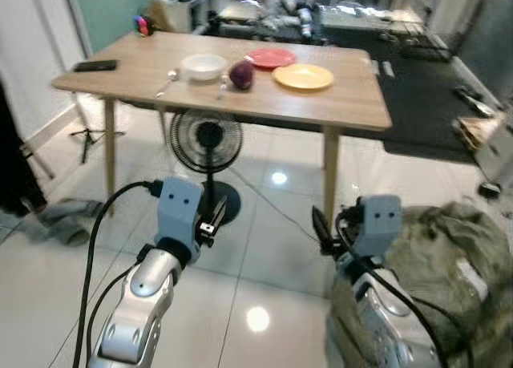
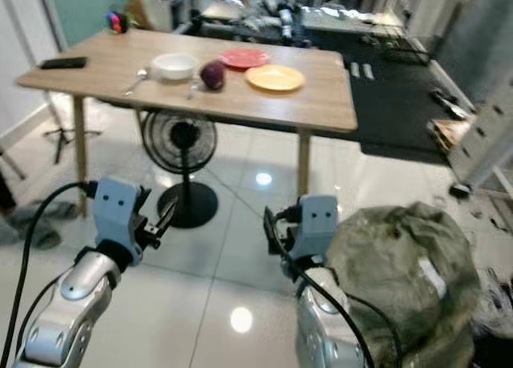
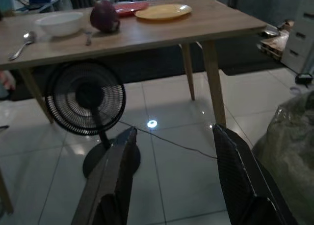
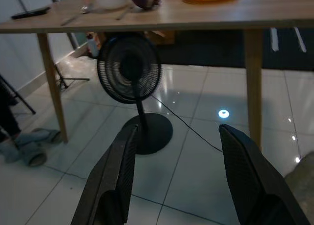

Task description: Setting the table

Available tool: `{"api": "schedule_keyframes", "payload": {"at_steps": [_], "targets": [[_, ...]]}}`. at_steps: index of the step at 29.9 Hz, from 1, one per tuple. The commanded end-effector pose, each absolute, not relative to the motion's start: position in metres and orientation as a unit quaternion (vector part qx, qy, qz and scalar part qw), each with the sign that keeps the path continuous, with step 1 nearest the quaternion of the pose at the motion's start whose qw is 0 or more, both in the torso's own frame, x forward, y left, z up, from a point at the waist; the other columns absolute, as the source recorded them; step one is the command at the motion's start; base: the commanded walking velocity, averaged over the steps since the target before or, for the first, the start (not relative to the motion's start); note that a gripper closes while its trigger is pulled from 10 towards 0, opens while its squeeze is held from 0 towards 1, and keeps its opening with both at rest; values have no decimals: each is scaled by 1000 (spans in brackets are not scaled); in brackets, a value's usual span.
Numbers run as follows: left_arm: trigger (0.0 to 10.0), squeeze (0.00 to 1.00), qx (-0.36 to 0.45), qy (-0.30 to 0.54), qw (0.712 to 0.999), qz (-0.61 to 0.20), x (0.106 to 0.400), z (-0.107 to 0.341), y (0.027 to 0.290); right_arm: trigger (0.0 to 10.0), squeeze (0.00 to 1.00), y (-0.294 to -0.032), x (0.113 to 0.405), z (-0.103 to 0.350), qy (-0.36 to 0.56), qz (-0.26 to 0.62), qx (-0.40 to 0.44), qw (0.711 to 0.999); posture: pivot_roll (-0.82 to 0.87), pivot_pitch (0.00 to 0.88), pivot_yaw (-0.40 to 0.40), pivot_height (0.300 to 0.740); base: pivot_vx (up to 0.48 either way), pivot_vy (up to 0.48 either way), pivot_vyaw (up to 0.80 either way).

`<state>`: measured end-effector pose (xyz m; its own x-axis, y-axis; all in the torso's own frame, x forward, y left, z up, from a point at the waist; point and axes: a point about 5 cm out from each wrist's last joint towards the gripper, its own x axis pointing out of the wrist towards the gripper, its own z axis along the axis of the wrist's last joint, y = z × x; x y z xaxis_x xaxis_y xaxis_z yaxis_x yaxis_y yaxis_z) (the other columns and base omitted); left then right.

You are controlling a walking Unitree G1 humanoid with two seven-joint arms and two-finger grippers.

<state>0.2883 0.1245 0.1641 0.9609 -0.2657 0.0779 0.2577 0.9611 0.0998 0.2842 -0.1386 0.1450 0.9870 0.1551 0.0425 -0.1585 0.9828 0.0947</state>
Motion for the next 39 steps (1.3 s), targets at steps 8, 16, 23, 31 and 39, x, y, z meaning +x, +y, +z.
{"api": "schedule_keyframes", "payload": {"at_steps": [8, 16, 23, 31, 39], "targets": [[10000, 0, 50, -43, 989, -130, 289, 163, 124, 10000, 0, -143, 283, 145, -21, 72, 49, 996, -44, 0, 75, 740, 0, 0, -800], [10000, 0, 60, -68, 990, -104, 291, 169, 127, 10000, 0, -134, 285, 160, -62, 103, 69, 990, -37, 0, 77, 740, 413, 0, 0], [10000, 0, 62, -74, 990, -100, 293, 171, 127, 10000, 0, -128, 287, 166, -79, 128, 80, 985, -33, 0, 76, 740, 480, 0, 0], [10000, 0, 62, -75, 990, -99, 292, 171, 126, 10000, 0, -126, 287, 166, -79, 131, 80, 985, -28, 0, 79, 740, 480, 0, 0], [10000, 0, 63, -75, 990, -102, 293, 170, 126, 10000, 0, -128, 288, 164, -76, 128, 76, 986, -28, 0, 81, 740, 480, 0, 0]]}}
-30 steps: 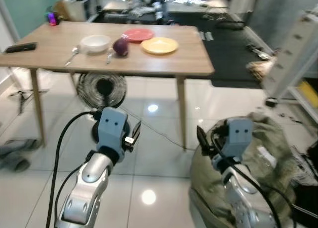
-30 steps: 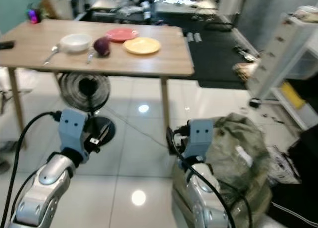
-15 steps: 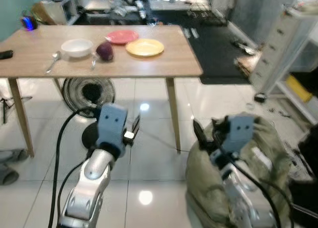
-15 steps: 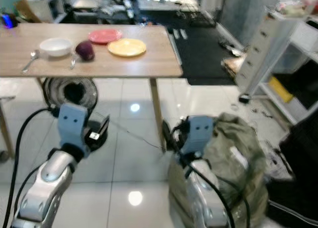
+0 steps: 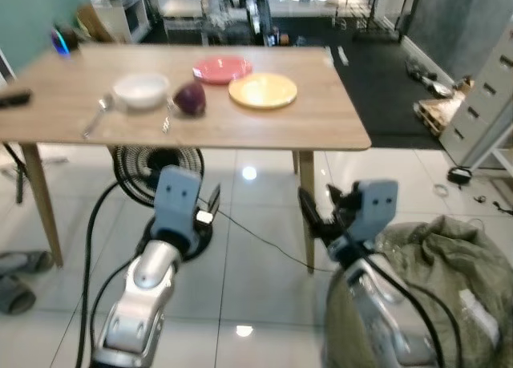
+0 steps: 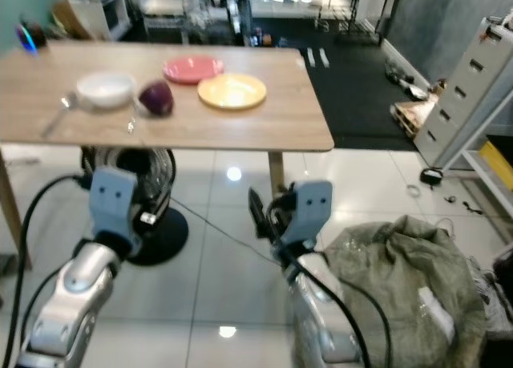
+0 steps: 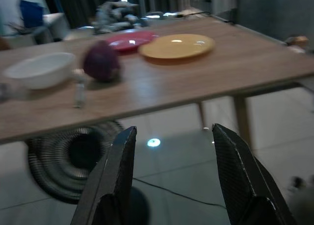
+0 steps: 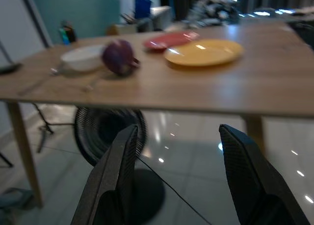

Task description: Setting the table

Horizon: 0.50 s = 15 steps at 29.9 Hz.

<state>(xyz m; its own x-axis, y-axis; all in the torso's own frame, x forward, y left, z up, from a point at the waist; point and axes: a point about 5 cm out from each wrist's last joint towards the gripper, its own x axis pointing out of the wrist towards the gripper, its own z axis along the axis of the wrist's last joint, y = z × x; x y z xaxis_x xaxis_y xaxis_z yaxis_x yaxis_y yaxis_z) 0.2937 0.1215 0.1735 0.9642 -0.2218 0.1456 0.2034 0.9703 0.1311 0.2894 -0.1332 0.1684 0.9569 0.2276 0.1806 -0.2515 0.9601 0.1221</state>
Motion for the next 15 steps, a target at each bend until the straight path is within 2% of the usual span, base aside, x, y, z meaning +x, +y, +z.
{"api": "schedule_keyframes", "payload": {"at_steps": [1, 15], "targets": [[10000, 0, 63, -75, 990, -102, 293, 170, 126, 10000, 0, -128, 288, 164, -75, 128, 75, 986, -27, 0, 81, 740, 480, 0, 0], [10000, 0, 63, -76, 990, -102, 293, 171, 126, 10000, 0, -127, 290, 163, -73, 127, 69, 987, -24, 0, 82, 740, 480, 0, 0]]}}
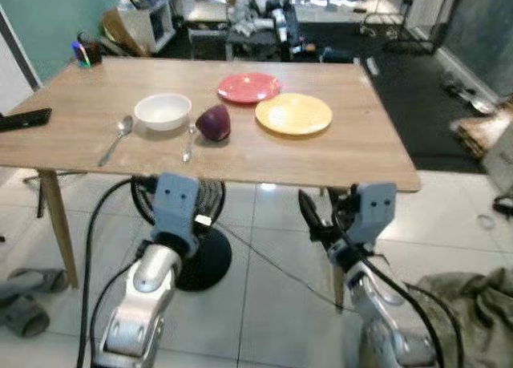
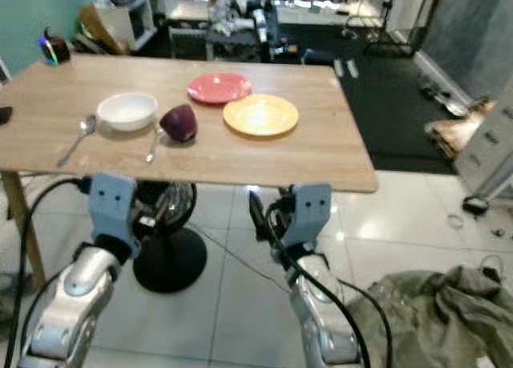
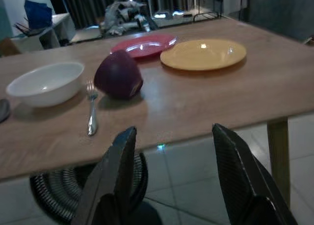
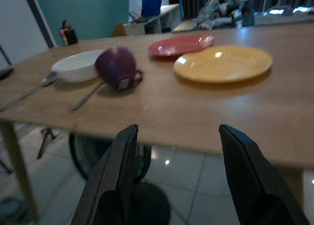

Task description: Setting the table

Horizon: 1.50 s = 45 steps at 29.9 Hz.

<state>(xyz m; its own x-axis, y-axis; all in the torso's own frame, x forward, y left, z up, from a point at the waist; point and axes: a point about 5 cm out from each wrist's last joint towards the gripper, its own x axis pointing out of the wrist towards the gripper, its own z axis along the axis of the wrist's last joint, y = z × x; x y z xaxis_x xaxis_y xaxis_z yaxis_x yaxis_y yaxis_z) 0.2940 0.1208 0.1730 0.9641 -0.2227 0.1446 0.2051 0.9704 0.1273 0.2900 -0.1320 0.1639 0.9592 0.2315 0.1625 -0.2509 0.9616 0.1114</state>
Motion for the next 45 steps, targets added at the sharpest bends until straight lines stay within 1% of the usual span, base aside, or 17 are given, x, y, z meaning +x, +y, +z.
{"api": "schedule_keyframes", "payload": {"at_steps": [1, 8, 17, 20, 21, 25, 27, 30, 33, 35, 38, 45], "targets": [[10000, 0, 63, -76, 990, -102, 293, 171, 126, 10000, 0, -127, 290, 163, -73, 127, 69, 987, -24, 0, 82, 740, 480, 0, 0], [10000, 0, 62, -76, 990, -102, 294, 171, 125, 10000, 0, -130, 292, 161, -67, 108, 49, 991, -25, 0, 82, 740, 480, 0, 0], [10000, 0, 61, -77, 990, -100, 294, 171, 126, 10000, 0, -147, 297, 151, -34, 50, 31, 998, -24, 0, 77, 740, 476, 0, 0], [10000, 0, 59, -77, 991, -95, 293, 171, 129, 10000, 0, -171, 295, 141, -4, -8, 11, 1000, -23, 0, 75, 740, 460, 0, 0], [10000, 0, 59, -77, 991, -95, 293, 171, 129, 10000, 0, -171, 295, 141, -4, -8, 11, 1000, -23, 0, 75, 740, 454, 0, 0], [10000, 0, 59, -75, 991, -93, 292, 170, 131, 10000, 0, -194, 290, 134, 14, -50, -8, 999, -29, 0, 74, 740, 424, 0, 0], [10000, 0, 60, -70, 991, -96, 291, 168, 131, 10000, 0, -197, 288, 134, 12, -51, -10, 999, -33, 0, 77, 740, 178, 0, 0], [10000, 0, 59, -65, 991, -102, 290, 166, 130, 10000, 0, -196, 288, 136, 5, -43, -9, 999, -35, 0, 78, 740, 0, 0, 0], [10000, 0, 44, -44, 990, -128, 288, 160, 127, 10000, 0, -191, 290, 142, -9, -26, -3, 1000, -32, 0, 78, 740, 0, 0, 0], [10000, 0, 41, -31, 988, -146, 286, 157, 126, 10000, 0, -185, 291, 145, -19, -6, -1, 1000, -32, 0, 78, 740, 0, 0, 0], [10000, 0, 44, -30, 987, -150, 287, 157, 127, 10000, 0, -172, 289, 158, -47, 41, 22, 998, -27, 0, 81, 740, 0, 0, 0], [10000, 0, 70, -21, 985, -154, 294, 158, 133, 10000, 0, -162, 290, 163, -57, 51, 31, 997, -30, 0, 81, 740, 0, 0, 0]]}}
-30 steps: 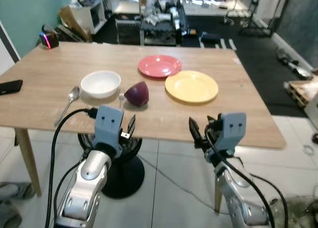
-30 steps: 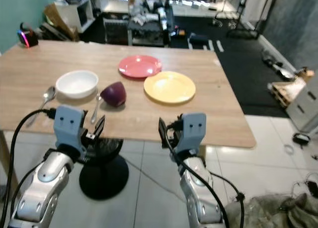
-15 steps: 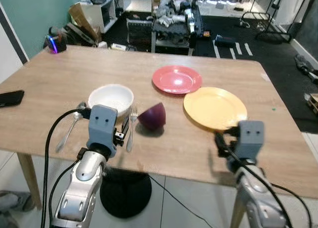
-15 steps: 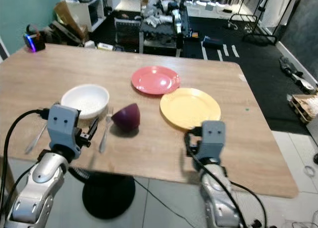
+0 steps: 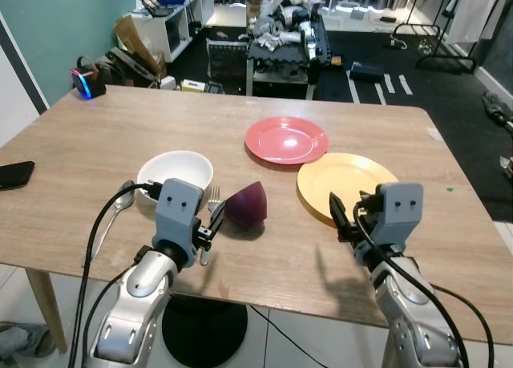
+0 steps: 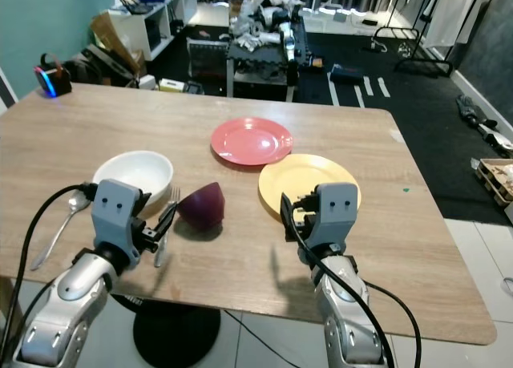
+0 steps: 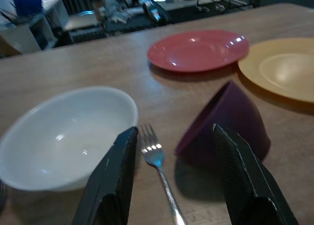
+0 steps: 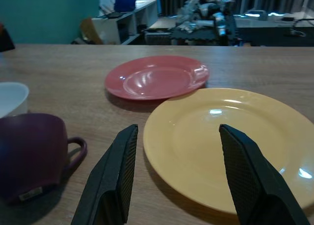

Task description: Setting the table

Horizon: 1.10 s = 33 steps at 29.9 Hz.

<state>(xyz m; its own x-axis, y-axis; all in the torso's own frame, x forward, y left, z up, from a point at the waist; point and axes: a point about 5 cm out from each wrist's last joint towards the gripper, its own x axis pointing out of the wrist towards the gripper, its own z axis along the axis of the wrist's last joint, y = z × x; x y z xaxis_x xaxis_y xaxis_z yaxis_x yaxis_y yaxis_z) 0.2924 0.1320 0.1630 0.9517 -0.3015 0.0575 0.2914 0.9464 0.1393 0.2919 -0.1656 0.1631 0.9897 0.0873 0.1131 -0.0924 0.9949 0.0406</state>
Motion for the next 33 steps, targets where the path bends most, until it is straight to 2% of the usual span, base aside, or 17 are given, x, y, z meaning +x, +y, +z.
{"api": "schedule_keyframes", "payload": {"at_steps": [1, 4, 8, 10, 12, 15, 18, 21, 33], "targets": [[10000, 0, 70, -18, 985, -159, 294, 158, 134, 10000, 0, -157, 289, 165, -60, 64, 38, 995, -30, 0, 81, 740, 0, 0, 0], [10000, 0, 70, -8, 983, -167, 294, 156, 136, 10000, 0, -150, 285, 167, -62, 92, 46, 993, -28, 0, 81, 740, 0, 0, 0], [10000, 0, 95, 16, 981, -167, 290, 147, 142, 10000, 0, -129, 271, 159, -29, 190, 32, 981, -31, 0, 82, 740, 0, 0, 0], [10000, 0, 91, 11, 984, -153, 292, 149, 144, 10000, 0, -114, 257, 153, -2, 269, 44, 962, -32, 0, 81, 740, 0, 0, 0], [10000, 0, 91, 11, 984, -153, 292, 149, 144, 10000, 0, -114, 257, 153, -2, 269, 44, 962, -32, 0, 81, 740, 0, 0, 0], [10000, 0, 93, 9, 986, -136, 295, 150, 147, 10000, 0, -102, 245, 149, 17, 337, 37, 941, -35, 0, 80, 740, 0, 0, 0], [10000, 0, 87, 20, 989, -118, 296, 147, 151, 10000, 0, -100, 247, 149, 16, 334, 37, 942, -30, 0, 75, 740, 0, 0, 0], [10000, 0, 81, 40, 992, -94, 293, 139, 158, 10000, 0, -103, 257, 150, 8, 296, 42, 954, -36, 0, 67, 740, 0, 0, 0], [10000, 0, 96, 28, 990, -97, 299, 144, 157, 10000, 0, -114, 270, 157, -6, 226, 42, 973, -49, 0, 85, 740, 0, 0, 0]]}}
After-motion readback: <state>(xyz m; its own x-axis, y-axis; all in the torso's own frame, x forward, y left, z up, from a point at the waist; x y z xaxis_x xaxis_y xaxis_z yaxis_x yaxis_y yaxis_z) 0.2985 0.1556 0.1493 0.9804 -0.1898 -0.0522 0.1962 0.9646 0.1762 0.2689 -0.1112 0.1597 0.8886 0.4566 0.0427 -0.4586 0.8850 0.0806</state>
